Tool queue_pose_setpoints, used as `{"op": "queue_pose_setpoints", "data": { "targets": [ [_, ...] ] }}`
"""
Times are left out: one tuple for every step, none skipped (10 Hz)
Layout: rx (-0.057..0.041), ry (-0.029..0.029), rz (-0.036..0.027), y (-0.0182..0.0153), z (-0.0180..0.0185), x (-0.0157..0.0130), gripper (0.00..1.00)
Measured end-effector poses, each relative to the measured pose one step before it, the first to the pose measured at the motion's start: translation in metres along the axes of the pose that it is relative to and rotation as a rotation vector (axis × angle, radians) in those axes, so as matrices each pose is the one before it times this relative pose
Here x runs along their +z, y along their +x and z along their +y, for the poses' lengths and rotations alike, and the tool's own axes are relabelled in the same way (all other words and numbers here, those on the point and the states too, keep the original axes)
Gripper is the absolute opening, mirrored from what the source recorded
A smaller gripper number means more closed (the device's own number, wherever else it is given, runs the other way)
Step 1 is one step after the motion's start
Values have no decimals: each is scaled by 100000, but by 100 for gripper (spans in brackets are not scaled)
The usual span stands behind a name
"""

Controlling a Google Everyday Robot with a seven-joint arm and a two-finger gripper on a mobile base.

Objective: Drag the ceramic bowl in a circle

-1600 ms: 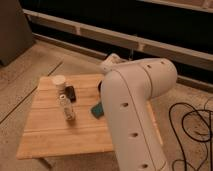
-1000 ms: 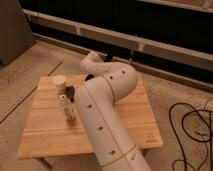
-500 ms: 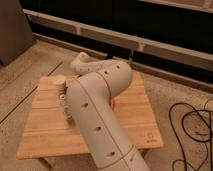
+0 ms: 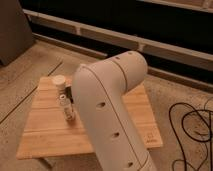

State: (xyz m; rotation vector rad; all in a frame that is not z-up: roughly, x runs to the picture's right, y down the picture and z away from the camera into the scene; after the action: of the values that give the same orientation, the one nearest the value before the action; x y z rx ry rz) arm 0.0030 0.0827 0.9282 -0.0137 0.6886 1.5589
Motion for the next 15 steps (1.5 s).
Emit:
{"op": "queue_pose_setpoints", "data": {
  "targets": [
    [-484, 707, 596, 403, -258, 256, 0],
    [636, -121, 58, -159, -27, 23, 0],
    [231, -40, 91, -30, -11, 18, 0],
    [-10, 100, 107, 40, -12, 48, 0],
    [60, -27, -8, -20, -2, -15, 0],
    [-9, 13, 14, 8, -5, 8, 0],
    [589, 96, -29, -209, -75, 26, 0],
    [2471, 576, -30, -884, -469, 89, 0],
    [5670, 1521, -771, -2335, -1186, 256, 0],
    [5683, 887, -730, -2195, -958, 59, 0],
    [2622, 575, -229, -1079, -612, 152, 0],
    [1334, 214, -269, -670, -220, -3, 0],
    [-126, -45, -62, -5, 51, -54, 0],
    [-182, -82, -73, 33, 138, -60, 0],
    [51, 265, -150, -83, -43, -4, 0]
  ]
}}
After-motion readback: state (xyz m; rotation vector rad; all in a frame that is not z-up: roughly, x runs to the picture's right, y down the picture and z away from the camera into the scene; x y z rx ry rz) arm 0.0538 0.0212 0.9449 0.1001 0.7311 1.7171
